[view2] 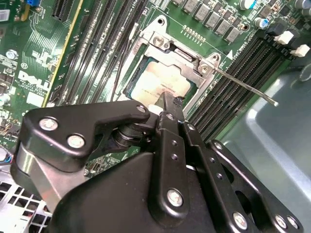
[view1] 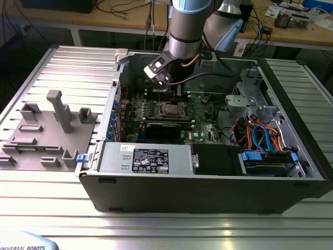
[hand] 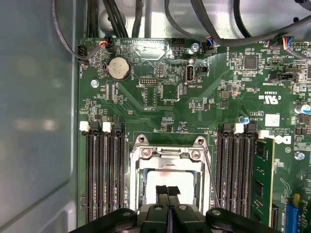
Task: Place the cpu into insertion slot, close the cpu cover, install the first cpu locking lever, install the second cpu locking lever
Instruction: 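Install the first cpu locking lever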
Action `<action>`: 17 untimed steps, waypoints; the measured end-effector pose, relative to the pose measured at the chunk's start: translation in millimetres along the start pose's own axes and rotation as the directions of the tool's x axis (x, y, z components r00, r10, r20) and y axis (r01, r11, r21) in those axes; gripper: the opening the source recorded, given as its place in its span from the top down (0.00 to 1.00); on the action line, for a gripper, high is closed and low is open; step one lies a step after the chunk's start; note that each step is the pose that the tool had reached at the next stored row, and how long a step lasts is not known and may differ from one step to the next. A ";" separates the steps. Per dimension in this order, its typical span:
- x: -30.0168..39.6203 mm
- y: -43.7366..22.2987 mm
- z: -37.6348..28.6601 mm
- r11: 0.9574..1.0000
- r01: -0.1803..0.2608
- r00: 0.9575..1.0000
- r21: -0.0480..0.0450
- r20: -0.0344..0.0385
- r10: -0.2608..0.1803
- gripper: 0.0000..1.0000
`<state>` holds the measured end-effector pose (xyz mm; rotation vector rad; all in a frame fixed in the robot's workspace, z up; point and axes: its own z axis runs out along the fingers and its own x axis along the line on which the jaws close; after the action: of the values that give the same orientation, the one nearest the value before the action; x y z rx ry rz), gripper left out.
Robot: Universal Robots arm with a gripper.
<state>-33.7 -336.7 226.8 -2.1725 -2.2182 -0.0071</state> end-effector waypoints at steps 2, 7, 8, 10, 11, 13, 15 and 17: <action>0.1 -0.1 -2.6 1.000 0.000 1.000 0.000 0.000 0.000 0.89; 0.3 -0.2 -11.8 1.000 0.000 1.000 -0.001 0.000 0.000 0.89; 0.4 -0.3 -14.3 1.000 0.000 1.000 -0.001 0.000 0.000 0.89; 0.6 -0.4 -19.4 1.000 0.000 1.000 -0.002 0.000 0.000 0.89; 0.7 -0.5 -22.1 1.000 0.000 1.000 -0.004 0.000 0.000 0.89; 0.8 -0.6 -27.1 1.000 0.000 1.000 -0.007 0.000 0.000 0.89; 0.9 -0.7 -32.4 1.000 0.000 1.000 -0.011 0.001 0.000 0.89; 1.1 -0.8 -36.0 1.000 0.000 1.000 -0.014 0.001 0.000 0.89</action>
<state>-33.7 -336.7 262.9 -2.1795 -2.2259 -0.0213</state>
